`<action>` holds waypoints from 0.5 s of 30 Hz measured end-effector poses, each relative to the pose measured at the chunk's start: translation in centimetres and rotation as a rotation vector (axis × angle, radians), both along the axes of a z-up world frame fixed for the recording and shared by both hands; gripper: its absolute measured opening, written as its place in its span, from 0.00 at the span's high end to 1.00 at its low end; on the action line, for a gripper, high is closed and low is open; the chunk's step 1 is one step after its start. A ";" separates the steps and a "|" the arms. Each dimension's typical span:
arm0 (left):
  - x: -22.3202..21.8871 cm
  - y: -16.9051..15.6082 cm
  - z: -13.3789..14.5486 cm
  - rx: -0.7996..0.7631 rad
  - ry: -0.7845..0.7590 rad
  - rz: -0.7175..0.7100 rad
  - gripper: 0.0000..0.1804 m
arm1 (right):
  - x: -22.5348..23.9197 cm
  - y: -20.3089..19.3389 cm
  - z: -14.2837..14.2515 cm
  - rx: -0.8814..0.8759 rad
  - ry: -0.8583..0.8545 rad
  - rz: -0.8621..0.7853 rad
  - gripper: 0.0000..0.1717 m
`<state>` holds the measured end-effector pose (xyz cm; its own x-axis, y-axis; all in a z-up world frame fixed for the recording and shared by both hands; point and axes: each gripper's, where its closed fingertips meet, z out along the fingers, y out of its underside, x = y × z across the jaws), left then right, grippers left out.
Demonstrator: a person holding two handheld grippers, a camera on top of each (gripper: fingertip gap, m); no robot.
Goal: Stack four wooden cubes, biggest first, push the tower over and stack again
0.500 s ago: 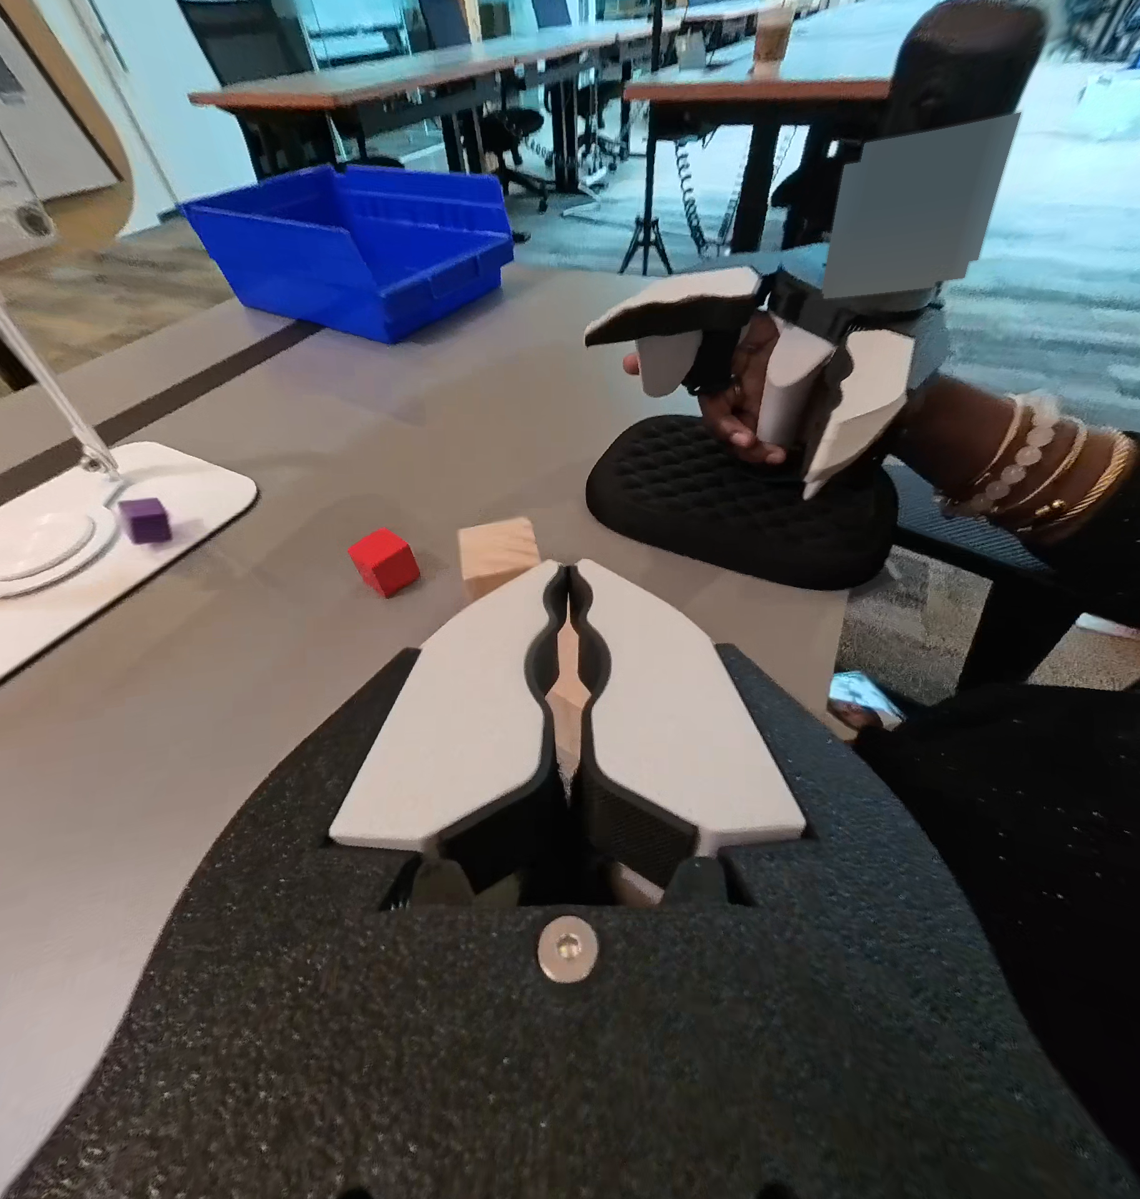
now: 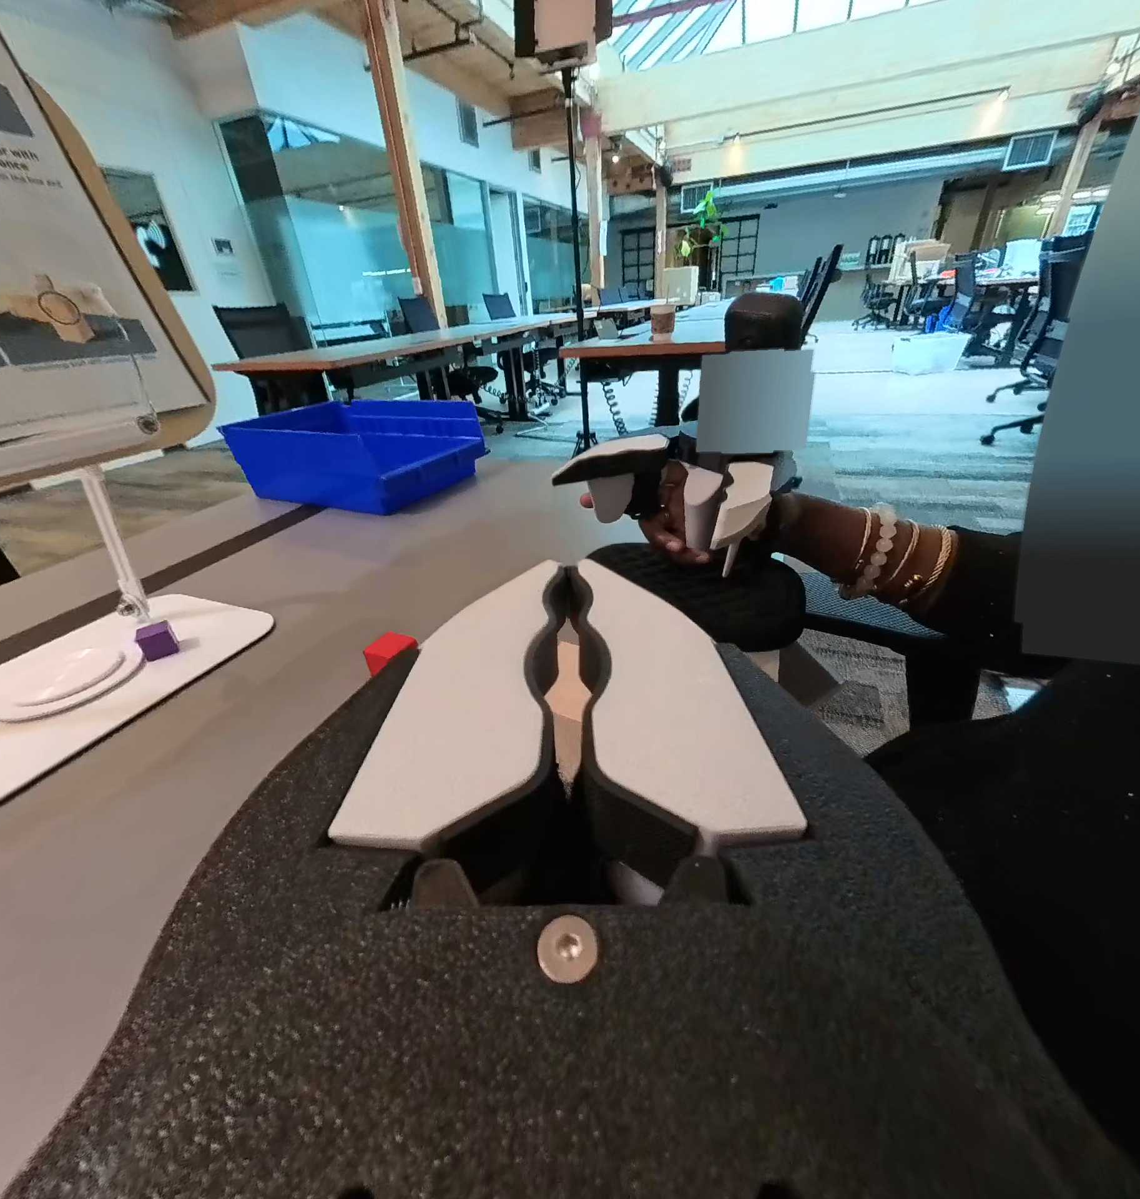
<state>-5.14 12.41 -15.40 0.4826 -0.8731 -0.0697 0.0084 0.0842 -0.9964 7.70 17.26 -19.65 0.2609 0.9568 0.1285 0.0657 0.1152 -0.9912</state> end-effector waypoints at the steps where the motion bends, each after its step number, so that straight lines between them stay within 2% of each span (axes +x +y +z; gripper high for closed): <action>1: -0.2 0.1 0.1 0.006 -0.012 0.009 0.90 | 0.0 0.0 0.0 -0.001 0.003 0.000 0.33; 7: -0.8 0.6 0.2 0.052 -0.029 0.026 0.67 | 0.1 0.0 0.1 -0.002 0.011 0.000 0.34; 15: -1.8 2.6 -0.5 0.043 -0.044 0.167 0.20 | 0.1 0.1 0.1 -0.002 0.008 -0.005 0.34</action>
<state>-6.96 15.05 -15.87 0.6241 -0.7772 -0.0809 0.0341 0.1305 -0.9909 7.78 17.36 -19.58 0.2670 0.9556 0.1247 0.0587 0.1131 -0.9919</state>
